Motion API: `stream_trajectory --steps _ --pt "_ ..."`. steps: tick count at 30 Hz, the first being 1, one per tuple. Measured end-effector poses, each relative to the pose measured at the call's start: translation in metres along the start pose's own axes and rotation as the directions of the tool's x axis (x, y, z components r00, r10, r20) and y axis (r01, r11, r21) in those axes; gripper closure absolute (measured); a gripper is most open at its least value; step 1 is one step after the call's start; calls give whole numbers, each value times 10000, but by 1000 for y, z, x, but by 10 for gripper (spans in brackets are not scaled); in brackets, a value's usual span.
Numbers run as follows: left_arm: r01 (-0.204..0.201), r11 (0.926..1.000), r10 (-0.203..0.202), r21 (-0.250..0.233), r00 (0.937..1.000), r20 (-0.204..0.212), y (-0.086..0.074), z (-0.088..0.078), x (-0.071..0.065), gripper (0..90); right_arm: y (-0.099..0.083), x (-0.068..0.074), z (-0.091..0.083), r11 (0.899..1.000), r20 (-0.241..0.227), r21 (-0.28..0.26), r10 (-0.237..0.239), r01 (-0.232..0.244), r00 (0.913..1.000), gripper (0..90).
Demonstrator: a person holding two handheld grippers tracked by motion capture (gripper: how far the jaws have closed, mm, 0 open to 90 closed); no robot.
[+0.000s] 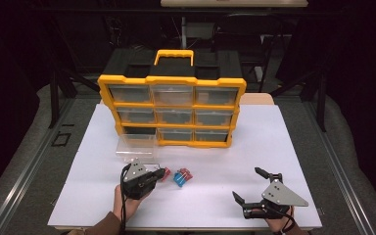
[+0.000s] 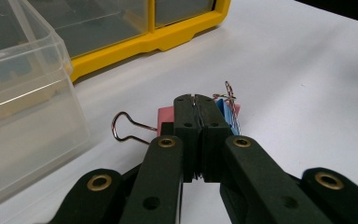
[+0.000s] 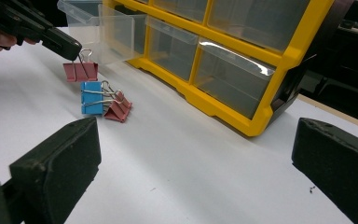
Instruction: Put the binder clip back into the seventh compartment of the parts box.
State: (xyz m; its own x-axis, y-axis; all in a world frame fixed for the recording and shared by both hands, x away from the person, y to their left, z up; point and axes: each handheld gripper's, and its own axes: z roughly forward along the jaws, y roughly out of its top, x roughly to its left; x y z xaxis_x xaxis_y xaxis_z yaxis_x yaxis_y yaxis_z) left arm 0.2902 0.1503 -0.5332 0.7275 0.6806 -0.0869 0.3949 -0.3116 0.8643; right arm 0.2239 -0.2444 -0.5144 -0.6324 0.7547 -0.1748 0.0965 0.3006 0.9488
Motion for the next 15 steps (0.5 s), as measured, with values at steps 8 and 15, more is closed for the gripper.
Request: stream_trajectory --steps 8,15 --pt "-135 9999 135 -26 9999 -96 2 -8 0 882 0 1 0 10000 -30 -24 -35 35 10000 6" --pt "-169 9998 169 46 9998 65 4 -11 1 882 -1 0 3 10000 -66 56 66 -65 10000 7"
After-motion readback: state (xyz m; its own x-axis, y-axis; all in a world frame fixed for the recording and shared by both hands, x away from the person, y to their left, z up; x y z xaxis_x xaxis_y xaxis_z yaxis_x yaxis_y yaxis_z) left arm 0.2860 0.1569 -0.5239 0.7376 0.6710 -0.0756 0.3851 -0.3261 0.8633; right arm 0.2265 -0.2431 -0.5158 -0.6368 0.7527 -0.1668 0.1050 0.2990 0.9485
